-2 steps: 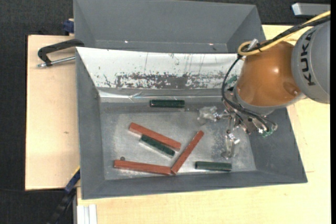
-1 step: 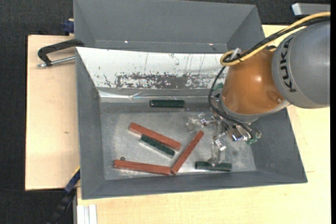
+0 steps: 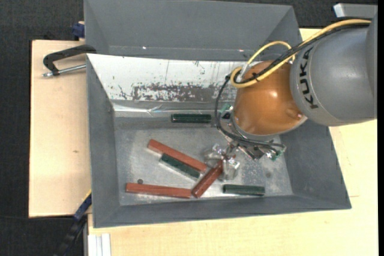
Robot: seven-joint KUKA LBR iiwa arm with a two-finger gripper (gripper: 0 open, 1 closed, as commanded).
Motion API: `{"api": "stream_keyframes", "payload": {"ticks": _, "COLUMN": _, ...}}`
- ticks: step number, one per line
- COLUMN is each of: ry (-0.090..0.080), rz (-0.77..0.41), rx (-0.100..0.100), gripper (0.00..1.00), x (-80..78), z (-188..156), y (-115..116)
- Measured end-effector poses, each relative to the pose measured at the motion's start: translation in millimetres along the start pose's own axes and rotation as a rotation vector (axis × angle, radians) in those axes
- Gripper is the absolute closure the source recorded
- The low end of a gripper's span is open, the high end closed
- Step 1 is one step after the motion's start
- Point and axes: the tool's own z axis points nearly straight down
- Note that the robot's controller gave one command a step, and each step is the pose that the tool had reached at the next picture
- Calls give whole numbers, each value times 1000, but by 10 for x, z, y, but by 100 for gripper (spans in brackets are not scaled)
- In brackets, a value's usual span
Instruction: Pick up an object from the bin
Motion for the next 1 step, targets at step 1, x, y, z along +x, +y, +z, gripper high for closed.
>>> {"api": "stream_keyframes", "payload": {"ticks": 1, "ry": 0, "rz": 0, "rx": 0, "gripper": 100, "x": 0, "z": 0, "y": 0}}
